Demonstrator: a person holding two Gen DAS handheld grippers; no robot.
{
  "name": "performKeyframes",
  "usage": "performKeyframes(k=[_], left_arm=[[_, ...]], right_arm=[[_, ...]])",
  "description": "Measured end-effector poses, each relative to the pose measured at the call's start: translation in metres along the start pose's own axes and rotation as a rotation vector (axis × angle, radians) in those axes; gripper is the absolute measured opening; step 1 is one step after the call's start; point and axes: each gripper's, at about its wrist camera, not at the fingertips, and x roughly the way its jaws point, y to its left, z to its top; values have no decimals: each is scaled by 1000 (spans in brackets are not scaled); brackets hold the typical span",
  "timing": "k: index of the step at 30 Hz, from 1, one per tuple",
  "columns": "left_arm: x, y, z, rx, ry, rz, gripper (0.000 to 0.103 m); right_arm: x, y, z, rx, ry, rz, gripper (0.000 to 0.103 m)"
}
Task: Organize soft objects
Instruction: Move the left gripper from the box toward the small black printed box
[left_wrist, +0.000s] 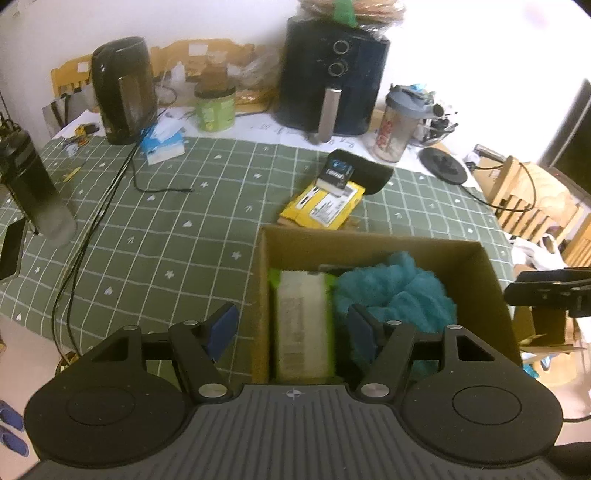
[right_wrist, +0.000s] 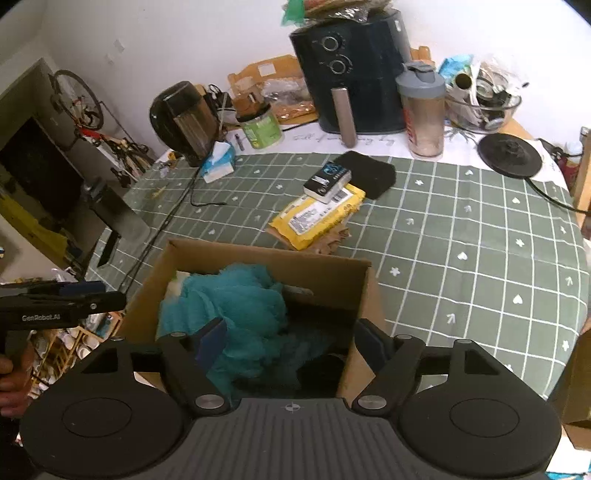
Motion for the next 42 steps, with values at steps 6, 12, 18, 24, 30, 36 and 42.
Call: performKeyframes(k=[6, 12, 18, 24, 30, 36, 42], left_arm=[[7, 6, -4, -12, 14, 8, 65], [21, 13, -5, -8, 15, 8, 65], [35, 23, 0, -34, 12, -19, 65], [52, 30, 5, -52, 37, -59, 65], [64, 35, 14, -77, 49, -102, 65], [80, 40, 22, -107, 87, -122, 65], [85, 43, 25, -117, 104, -132, 65]], right_arm=[[5, -8, -6, 21, 16, -5, 78], [12, -11, -10, 30, 18, -5, 77], [17, -19, -6, 53, -4, 10, 76], [34, -23, -2, 63, 8, 12, 73], [43, -28, 4, 76, 9, 8, 73], [56, -32, 11, 93, 24, -16, 73], [63, -30, 23, 73, 25, 11, 73]])
